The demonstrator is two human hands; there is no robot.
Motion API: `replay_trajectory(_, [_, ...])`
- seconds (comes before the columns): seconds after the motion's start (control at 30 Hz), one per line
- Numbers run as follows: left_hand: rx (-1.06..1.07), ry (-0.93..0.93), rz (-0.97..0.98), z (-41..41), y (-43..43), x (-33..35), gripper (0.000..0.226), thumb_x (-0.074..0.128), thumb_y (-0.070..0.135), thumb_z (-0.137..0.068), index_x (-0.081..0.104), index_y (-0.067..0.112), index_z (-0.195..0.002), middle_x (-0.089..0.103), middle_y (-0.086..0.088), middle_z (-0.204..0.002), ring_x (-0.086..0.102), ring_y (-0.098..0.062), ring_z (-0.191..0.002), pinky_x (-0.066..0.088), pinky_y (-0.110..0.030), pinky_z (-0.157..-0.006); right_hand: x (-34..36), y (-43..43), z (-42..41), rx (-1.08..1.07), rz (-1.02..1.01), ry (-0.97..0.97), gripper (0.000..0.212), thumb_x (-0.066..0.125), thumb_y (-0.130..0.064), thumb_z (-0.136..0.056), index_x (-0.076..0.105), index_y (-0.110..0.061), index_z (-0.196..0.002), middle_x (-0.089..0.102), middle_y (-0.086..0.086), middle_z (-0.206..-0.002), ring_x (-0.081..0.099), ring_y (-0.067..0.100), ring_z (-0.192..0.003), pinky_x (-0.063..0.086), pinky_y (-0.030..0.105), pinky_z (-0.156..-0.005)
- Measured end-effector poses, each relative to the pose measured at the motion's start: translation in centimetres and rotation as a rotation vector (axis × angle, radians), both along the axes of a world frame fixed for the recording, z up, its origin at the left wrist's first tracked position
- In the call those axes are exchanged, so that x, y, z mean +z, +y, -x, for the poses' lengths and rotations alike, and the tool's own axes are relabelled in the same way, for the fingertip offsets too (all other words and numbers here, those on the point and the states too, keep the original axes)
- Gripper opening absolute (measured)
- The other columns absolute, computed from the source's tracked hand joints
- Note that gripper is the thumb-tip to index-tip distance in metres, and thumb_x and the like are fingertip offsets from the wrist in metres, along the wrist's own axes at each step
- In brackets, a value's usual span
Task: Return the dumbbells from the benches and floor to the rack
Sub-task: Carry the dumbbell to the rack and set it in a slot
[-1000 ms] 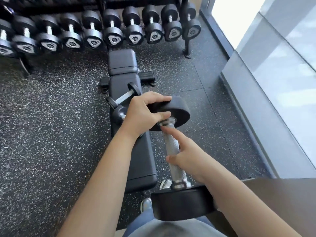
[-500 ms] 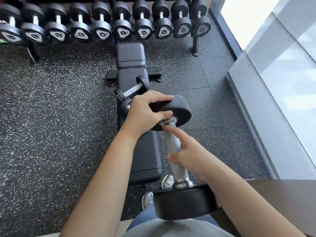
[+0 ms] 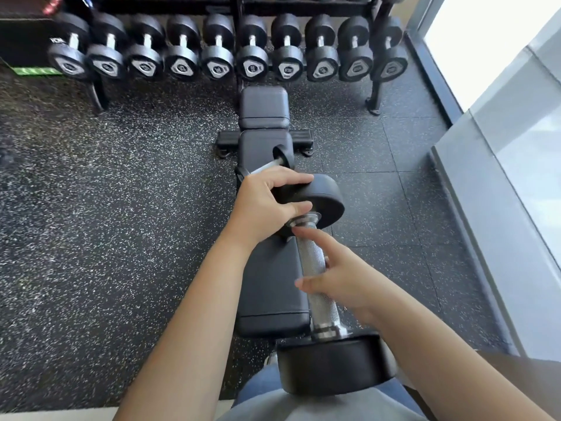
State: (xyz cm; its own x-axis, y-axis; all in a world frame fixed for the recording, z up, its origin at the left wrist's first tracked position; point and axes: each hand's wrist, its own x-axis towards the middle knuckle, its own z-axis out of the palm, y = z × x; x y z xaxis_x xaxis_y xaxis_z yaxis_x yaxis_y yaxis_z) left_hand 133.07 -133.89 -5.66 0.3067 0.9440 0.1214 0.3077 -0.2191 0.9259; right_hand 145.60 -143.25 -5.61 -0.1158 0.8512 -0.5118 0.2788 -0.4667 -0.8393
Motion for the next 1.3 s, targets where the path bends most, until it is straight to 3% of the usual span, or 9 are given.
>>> replay_trajectory(0.23, [0.081, 0.034, 0.027, -1.6, 4.6, 0.3, 0.041, 0.078, 0.004, -0.064, 0.067, 0.024, -0.098, 0.063, 0.004, -0.095, 0.059, -0.005, -0.092, 0.042, -0.014, -0.088, -0.4, 5.8, -2.5, 0.079, 0.007, 0.071, 0.07, 0.072, -0.006, -0.074, 0.041, -0.053, -0.114, 0.038, -0.016, -0.136, 0.044, -0.004, -0.095, 0.04, 0.012, -0.069])
replay_trajectory(0.4, [0.18, 0.038, 0.027, -5.5, 9.9, 1.0, 0.044, 0.078, 0.004, -0.064, 0.065, 0.027, -0.1, 0.063, 0.003, -0.097, 0.057, -0.002, -0.092, 0.041, -0.013, -0.089, 0.9, 12.4, -6.7, 0.191, 0.045, 0.027, 0.07, 0.069, 0.0, -0.074, 0.042, -0.049, -0.116, 0.044, 0.024, -0.137, 0.052, 0.041, -0.113, 0.046, 0.051, -0.09])
replay_trajectory(0.63, [0.291, 0.044, 0.007, -11.9, 17.7, 2.8, 0.04, 0.078, 0.006, -0.065, 0.068, 0.022, -0.1, 0.064, 0.001, -0.098, 0.058, -0.006, -0.094, 0.04, -0.011, -0.087, 2.4, 21.0, -13.3, 0.312, -0.019, -0.001, 0.083, 0.069, 0.002, -0.073, 0.033, -0.041, -0.133, 0.044, -0.017, -0.118, 0.055, 0.002, -0.097, 0.045, 0.031, -0.096])
replay_trajectory(0.67, [0.301, 0.037, 0.002, -12.6, 18.5, 3.0, 0.041, 0.078, 0.005, -0.064, 0.068, 0.022, -0.1, 0.065, 0.001, -0.099, 0.058, -0.005, -0.093, 0.04, -0.011, -0.087, 2.6, 21.9, -14.1, 0.325, -0.021, -0.004, 0.082, 0.069, 0.002, -0.073, 0.033, -0.04, -0.134, 0.046, -0.017, -0.116, 0.022, -0.005, -0.107, 0.045, 0.032, -0.097])
replay_trajectory(0.7, [0.311, 0.03, -0.005, -13.2, 19.1, 3.1, 0.041, 0.078, 0.005, -0.064, 0.068, 0.022, -0.1, 0.065, 0.002, -0.098, 0.058, -0.004, -0.093, 0.039, -0.01, -0.086, 2.7, 22.7, -14.9, 0.338, -0.032, -0.004, 0.082, 0.069, 0.003, -0.073, 0.033, -0.039, -0.134, 0.044, -0.018, -0.12, 0.041, -0.003, -0.089, 0.045, 0.027, -0.097])
replay_trajectory(0.73, [0.316, 0.023, -0.011, -13.9, 19.6, 3.3, 0.041, 0.078, 0.005, -0.064, 0.068, 0.022, -0.1, 0.064, 0.004, -0.097, 0.058, -0.001, -0.091, 0.039, -0.008, -0.085, 2.9, 23.3, -15.6, 0.345, -0.044, 0.002, 0.082, 0.069, 0.003, -0.073, 0.033, -0.039, -0.134, 0.041, -0.019, -0.125, 0.047, 0.004, -0.111, 0.045, 0.018, -0.093])
replay_trajectory(1.03, [0.287, 0.024, -0.066, -17.3, 20.6, 4.2, 0.039, 0.078, 0.003, -0.063, 0.069, 0.015, -0.099, 0.064, 0.001, -0.096, 0.058, -0.003, -0.09, 0.039, -0.008, -0.084, 3.3, 24.3, -18.9, 0.353, -0.061, -0.112, 0.085, 0.064, 0.008, -0.071, 0.036, -0.05, -0.127, 0.049, 0.001, -0.069, 0.04, 0.016, -0.051, 0.041, 0.032, -0.054])
replay_trajectory(1.2, [0.215, 0.029, -0.071, -18.6, 18.8, 4.1, 0.038, 0.078, 0.003, -0.064, 0.069, 0.013, -0.099, 0.065, -0.002, -0.097, 0.058, -0.007, -0.091, 0.039, -0.008, -0.084, 3.3, 21.7, -19.9, 0.324, -0.065, -0.125, 0.084, 0.063, 0.009, -0.072, 0.035, -0.045, -0.13, 0.059, 0.024, -0.092, 0.042, 0.023, -0.063, 0.044, 0.037, -0.059])
replay_trajectory(1.3, [0.143, 0.024, -0.07, -19.7, 17.7, 3.9, 0.038, 0.078, 0.004, -0.064, 0.069, 0.014, -0.099, 0.065, 0.001, -0.095, 0.057, -0.004, -0.088, 0.038, -0.007, -0.083, 3.4, 19.8, -20.6, 0.282, -0.076, -0.135, 0.082, 0.065, 0.008, -0.073, 0.036, -0.051, -0.121, 0.057, 0.01, -0.114, 0.047, 0.02, -0.077, 0.053, 0.045, -0.076])
